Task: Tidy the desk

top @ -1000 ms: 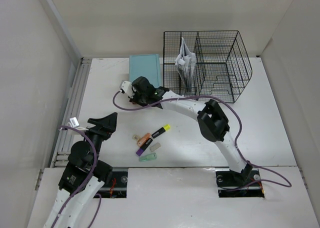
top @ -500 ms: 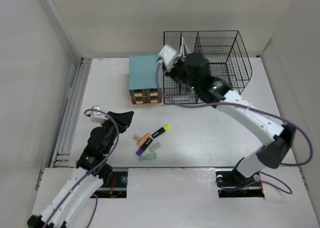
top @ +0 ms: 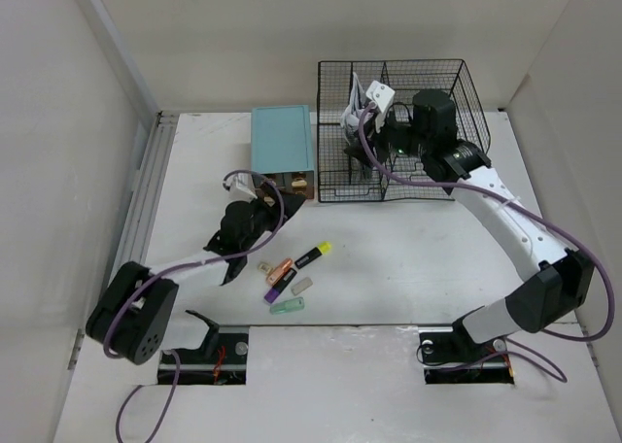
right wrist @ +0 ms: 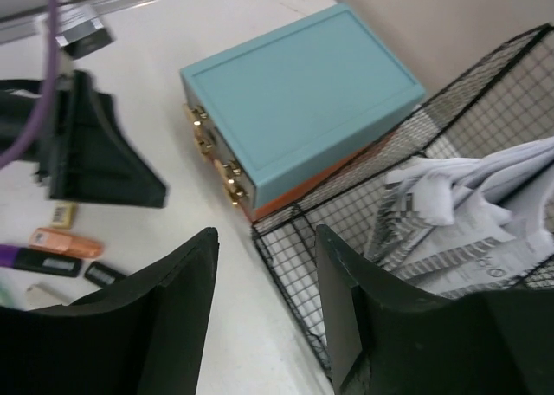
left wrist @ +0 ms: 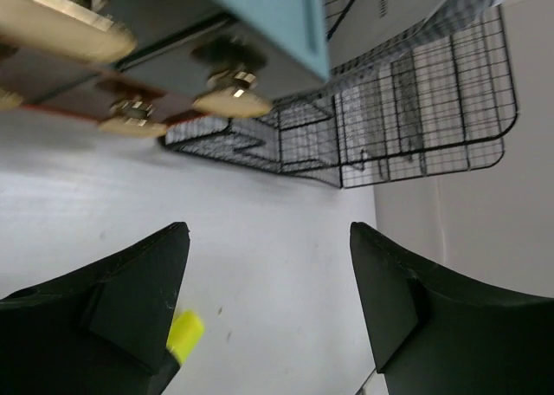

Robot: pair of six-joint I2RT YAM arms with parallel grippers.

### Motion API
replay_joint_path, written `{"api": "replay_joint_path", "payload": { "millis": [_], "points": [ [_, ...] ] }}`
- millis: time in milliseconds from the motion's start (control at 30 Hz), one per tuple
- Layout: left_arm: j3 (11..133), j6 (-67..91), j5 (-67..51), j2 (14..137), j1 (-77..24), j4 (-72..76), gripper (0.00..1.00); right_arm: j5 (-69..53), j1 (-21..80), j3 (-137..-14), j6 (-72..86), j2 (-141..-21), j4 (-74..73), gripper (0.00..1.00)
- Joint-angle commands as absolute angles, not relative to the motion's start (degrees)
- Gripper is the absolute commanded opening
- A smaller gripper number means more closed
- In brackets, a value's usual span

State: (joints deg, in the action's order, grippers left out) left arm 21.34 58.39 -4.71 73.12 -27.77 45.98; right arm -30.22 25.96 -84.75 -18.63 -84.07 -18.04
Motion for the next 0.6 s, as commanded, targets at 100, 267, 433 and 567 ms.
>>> {"api": "replay_joint_path", "payload": {
  "millis": [100, 267, 433, 567],
  "points": [
    [27.86, 57.57, -2.91, 80.15, -28.65, 57.83, 0.73, -37.79, 25.49, -83.06, -16.79, -79.63, -15.64, 0.54],
    [30.67, 57.57, -1.76, 86.48, -29.17, 57.83, 0.71, -38.32, 25.49, -83.06, -16.79, -79.63, -15.12, 0.54],
    [31.99, 57.57, 0.09, 88.94, -29.18, 58.71, 0.65, -38.32, 25.49, -82.53, -16.26, -79.63, -15.12, 0.54],
    [33.13, 55.82, 2.19, 89.47, -29.18, 59.24, 0.62, -38.85, 25.49, -82.53, -16.26, -79.63, -15.12, 0.54]
  ]
}}
